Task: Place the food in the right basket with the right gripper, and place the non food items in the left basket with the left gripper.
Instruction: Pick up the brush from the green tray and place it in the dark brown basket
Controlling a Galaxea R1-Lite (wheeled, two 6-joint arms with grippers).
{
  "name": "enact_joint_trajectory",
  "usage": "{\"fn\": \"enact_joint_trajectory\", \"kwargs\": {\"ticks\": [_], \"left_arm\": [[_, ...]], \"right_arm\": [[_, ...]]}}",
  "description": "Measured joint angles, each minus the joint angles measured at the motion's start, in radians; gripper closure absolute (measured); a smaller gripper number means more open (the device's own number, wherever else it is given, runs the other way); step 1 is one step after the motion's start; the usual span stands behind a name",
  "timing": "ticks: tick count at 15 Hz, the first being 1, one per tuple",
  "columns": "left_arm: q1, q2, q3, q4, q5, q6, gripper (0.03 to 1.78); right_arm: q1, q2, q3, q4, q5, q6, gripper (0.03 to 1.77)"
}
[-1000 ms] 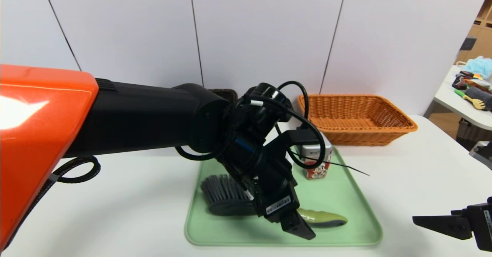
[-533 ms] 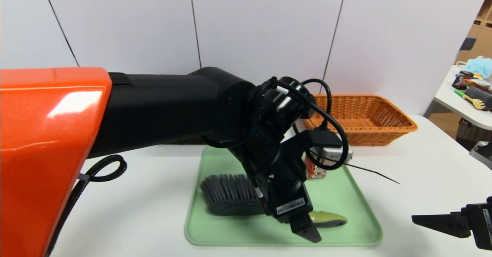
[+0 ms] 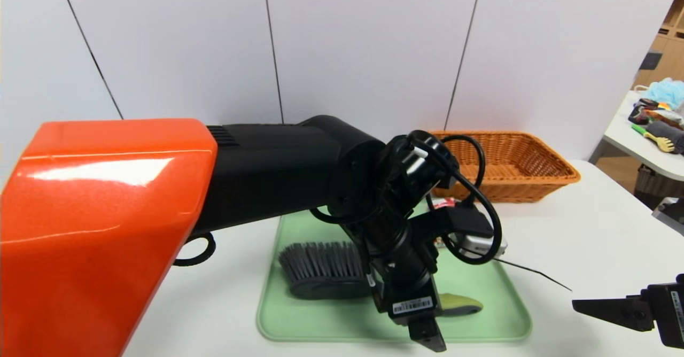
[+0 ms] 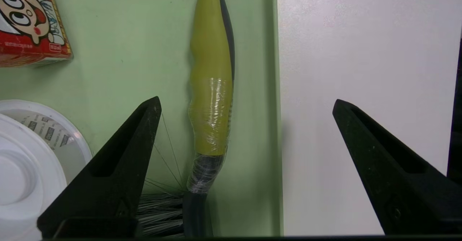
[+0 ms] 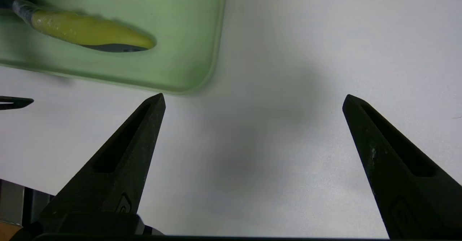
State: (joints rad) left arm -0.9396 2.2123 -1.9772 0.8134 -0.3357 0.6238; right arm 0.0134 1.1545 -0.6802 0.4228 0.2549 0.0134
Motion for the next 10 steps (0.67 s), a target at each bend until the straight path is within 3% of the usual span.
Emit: {"fn": "enact_joint_trajectory", "kwargs": {"ticks": [10], "left_arm": [[0.014, 0.042, 0.0, -0.036, 0.041, 0.015, 0.12]], "right_arm": [[0.0, -0.002, 0.013, 0.0, 0.0, 0.0, 0.1]]}}
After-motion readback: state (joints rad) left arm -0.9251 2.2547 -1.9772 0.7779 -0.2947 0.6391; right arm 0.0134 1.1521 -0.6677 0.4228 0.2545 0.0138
